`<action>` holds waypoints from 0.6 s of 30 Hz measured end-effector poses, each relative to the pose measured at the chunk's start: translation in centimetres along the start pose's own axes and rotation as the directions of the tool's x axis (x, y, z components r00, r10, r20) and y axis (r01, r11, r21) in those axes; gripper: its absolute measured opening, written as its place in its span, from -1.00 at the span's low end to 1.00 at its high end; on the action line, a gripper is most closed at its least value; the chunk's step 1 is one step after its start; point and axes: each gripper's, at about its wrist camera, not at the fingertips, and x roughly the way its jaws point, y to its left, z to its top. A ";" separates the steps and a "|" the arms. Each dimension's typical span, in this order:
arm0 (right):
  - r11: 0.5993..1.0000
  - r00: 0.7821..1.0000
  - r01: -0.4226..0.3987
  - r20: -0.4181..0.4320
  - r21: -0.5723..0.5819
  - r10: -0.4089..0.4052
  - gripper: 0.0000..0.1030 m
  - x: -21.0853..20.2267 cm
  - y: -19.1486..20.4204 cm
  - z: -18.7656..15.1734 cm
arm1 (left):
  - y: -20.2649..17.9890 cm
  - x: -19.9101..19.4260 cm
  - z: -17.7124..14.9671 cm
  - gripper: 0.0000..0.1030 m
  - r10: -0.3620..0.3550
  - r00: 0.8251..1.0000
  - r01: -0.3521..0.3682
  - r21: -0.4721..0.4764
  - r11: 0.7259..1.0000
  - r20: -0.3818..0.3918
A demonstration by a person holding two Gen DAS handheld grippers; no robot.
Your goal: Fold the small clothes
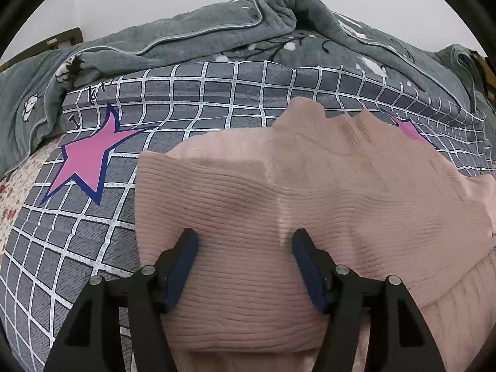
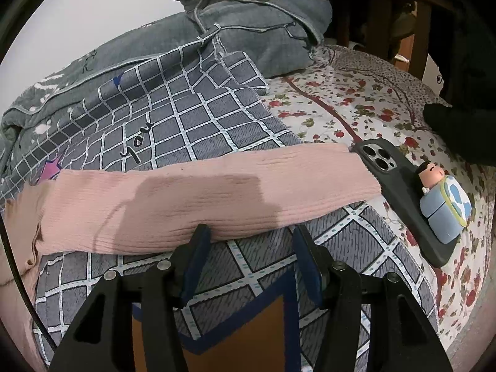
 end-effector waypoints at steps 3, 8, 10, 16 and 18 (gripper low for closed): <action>0.997 0.999 -0.041 -0.002 0.064 0.041 0.07 0.3 -1.2 0.5 | 0.0 0.0 0.0 0.21 0.002 1.000 -0.002 0.001 1.000 0.000; 0.978 0.994 -0.108 0.013 0.179 0.107 0.07 0.5 -2.9 1.2 | 0.0 0.0 -0.1 0.21 0.002 1.000 -0.002 0.002 1.000 0.000; 0.975 0.994 -0.112 0.016 0.193 0.111 0.07 0.7 -3.1 1.4 | 0.0 0.0 -0.1 0.21 0.002 1.000 -0.002 0.002 1.000 0.000; 0.981 0.998 -0.057 0.022 0.184 0.054 -0.11 1.2 -3.3 2.0 | 0.0 0.0 -0.1 0.21 0.002 1.000 -0.002 0.004 1.000 0.001; 0.982 0.999 -0.032 0.031 0.185 0.027 -0.26 1.3 -3.7 2.3 | -0.1 0.0 -0.1 0.21 0.004 1.000 -0.004 0.005 1.000 0.001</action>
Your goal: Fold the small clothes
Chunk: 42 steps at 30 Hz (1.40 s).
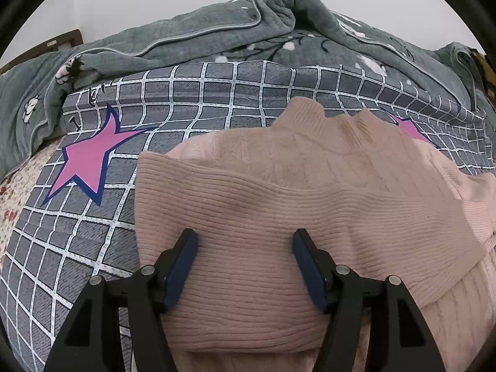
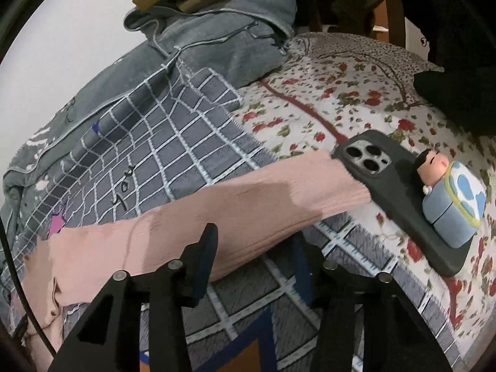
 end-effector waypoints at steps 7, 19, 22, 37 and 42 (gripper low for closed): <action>0.996 0.996 0.067 0.063 -0.059 -0.064 -0.89 -1.3 0.8 1.2 | 0.3 -0.1 -0.1 0.23 -0.025 1.000 0.025 -0.012 1.000 -0.002; 0.945 0.950 0.064 0.311 -0.319 0.041 -0.89 -12.0 13.7 2.7 | 2.4 -2.6 0.4 0.61 -0.118 0.992 0.122 -0.109 0.986 0.043; 0.914 0.936 0.044 0.335 -0.403 0.103 -0.89 -13.8 18.8 1.5 | 5.0 -3.1 0.3 0.65 -0.158 0.987 0.163 -0.197 0.967 0.040; 0.617 0.898 -0.332 -0.038 -0.713 0.439 -0.89 -12.6 45.6 -16.7 | 17.2 -4.0 -1.8 0.66 0.066 0.998 -0.061 -0.447 0.892 -0.003; 0.529 0.887 -0.402 -0.175 -0.748 0.426 -0.88 -10.0 50.6 -23.1 | 18.3 -4.5 -2.2 0.66 0.050 0.999 -0.041 -0.465 0.884 0.006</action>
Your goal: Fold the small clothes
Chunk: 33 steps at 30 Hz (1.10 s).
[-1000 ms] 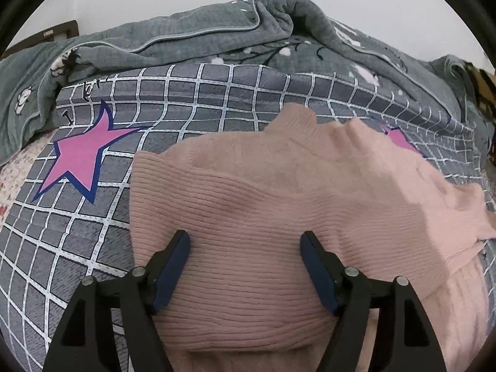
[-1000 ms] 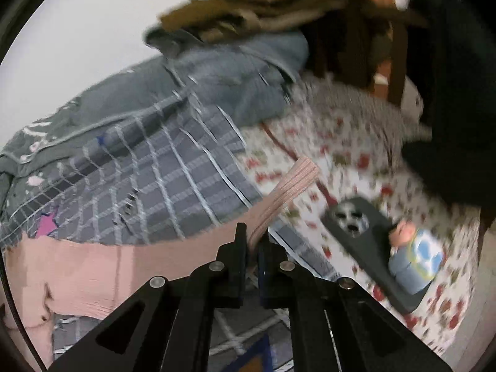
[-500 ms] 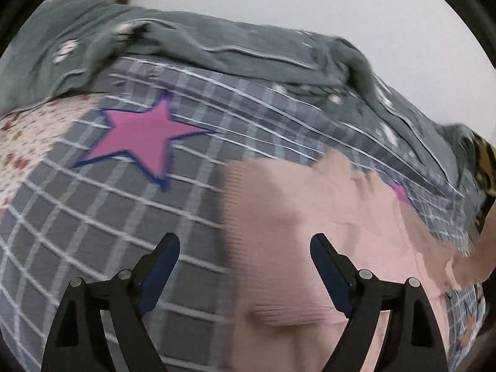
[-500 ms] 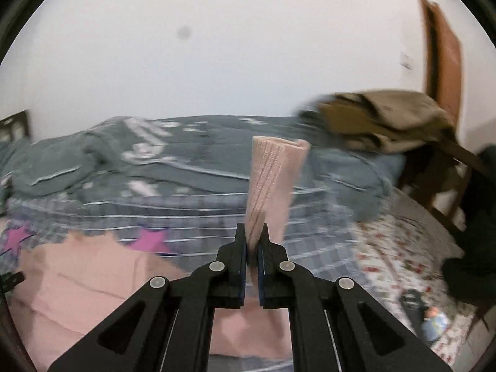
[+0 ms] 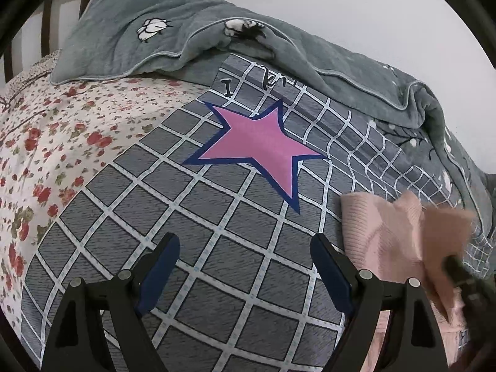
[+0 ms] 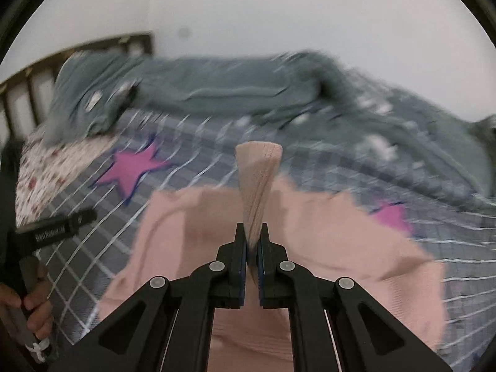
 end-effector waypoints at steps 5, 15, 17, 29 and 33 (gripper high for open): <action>0.993 0.990 -0.112 -0.087 -0.041 0.108 -0.42 2.4 3.0 -1.8 | -0.4 -0.2 -0.1 0.66 -0.007 1.000 0.007 0.019 1.000 0.003; 0.983 0.984 -0.178 -0.033 -0.051 0.176 0.12 -4.4 -1.5 -4.2 | -3.1 -1.3 -0.8 0.63 -0.173 0.985 0.171 0.091 0.981 0.016; 0.993 0.993 -0.116 -0.002 -0.021 0.116 0.12 -6.0 -4.3 -4.8 | -4.1 -1.8 -1.1 0.63 -0.230 0.973 0.226 0.127 0.966 0.020; 0.972 0.987 0.150 0.034 0.183 -0.159 0.13 -9.8 -17.3 -11.6 | -11.0 0.2 -3.2 0.16 -0.417 0.897 0.439 0.190 0.878 -0.144; 0.969 0.991 0.125 0.017 0.211 -0.132 0.12 -8.9 -17.9 -13.4 | -12.4 1.8 -4.0 0.08 -0.350 0.918 0.387 0.222 0.895 -0.187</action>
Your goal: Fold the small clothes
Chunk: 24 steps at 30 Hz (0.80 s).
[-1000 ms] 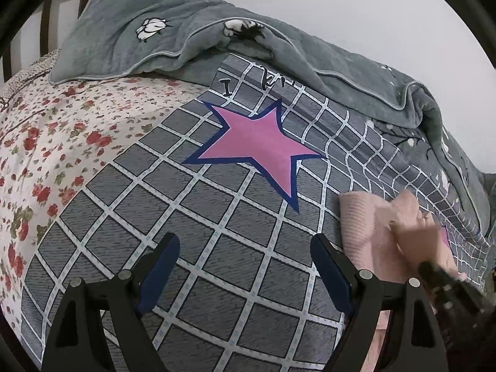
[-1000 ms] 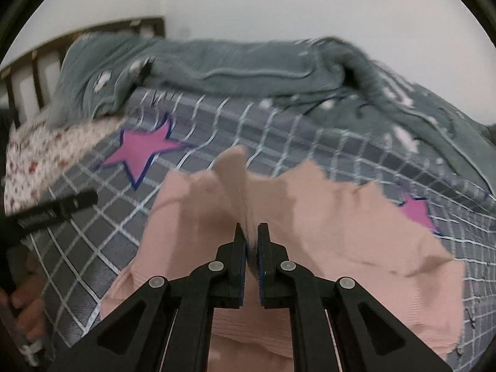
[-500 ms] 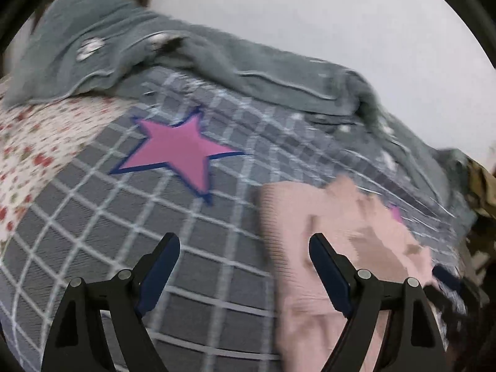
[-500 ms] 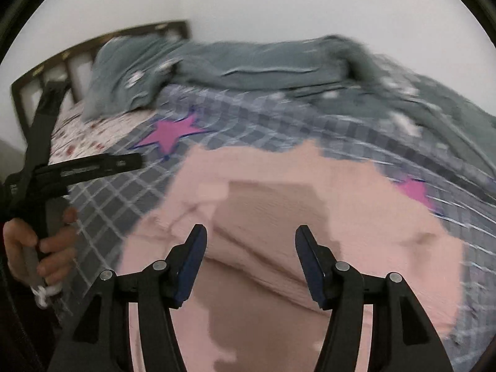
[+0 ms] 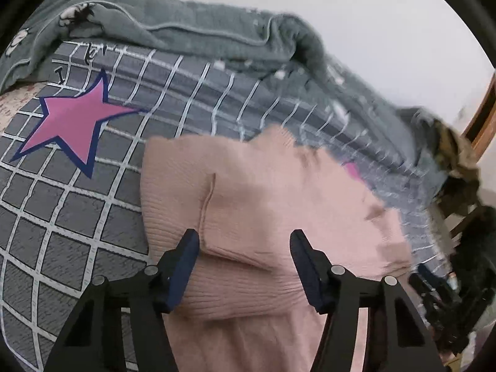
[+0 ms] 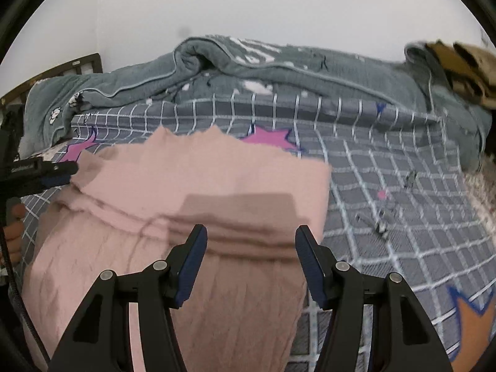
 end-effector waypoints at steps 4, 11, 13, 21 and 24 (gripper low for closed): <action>1.000 1.000 0.011 -0.016 -0.014 -0.012 0.12 1.2 0.2 -1.2 | 0.1 0.5 -0.2 0.06 0.031 0.999 -0.031 -0.012 0.999 -0.014; 0.998 0.998 -0.040 -0.038 0.048 0.042 0.13 1.9 -0.7 -1.4 | -0.5 1.8 -0.1 -0.30 0.062 0.998 -0.062 -0.004 0.998 -0.029; 0.998 0.999 -0.040 -0.035 0.049 0.042 0.13 1.9 -0.7 -1.4 | -0.6 2.0 0.1 -0.71 0.057 0.998 -0.057 -0.007 0.998 -0.024; 0.998 0.998 -0.043 -0.035 0.047 0.045 0.14 1.9 -0.6 -1.5 | 0.1 -1.3 0.1 -0.82 -0.054 0.994 0.057 -0.034 0.998 0.093; 0.998 0.998 -0.046 -0.034 0.049 0.047 0.14 1.9 -0.6 -1.5 | 0.5 -2.6 -0.2 -0.82 -0.072 0.989 0.078 -0.040 0.996 0.131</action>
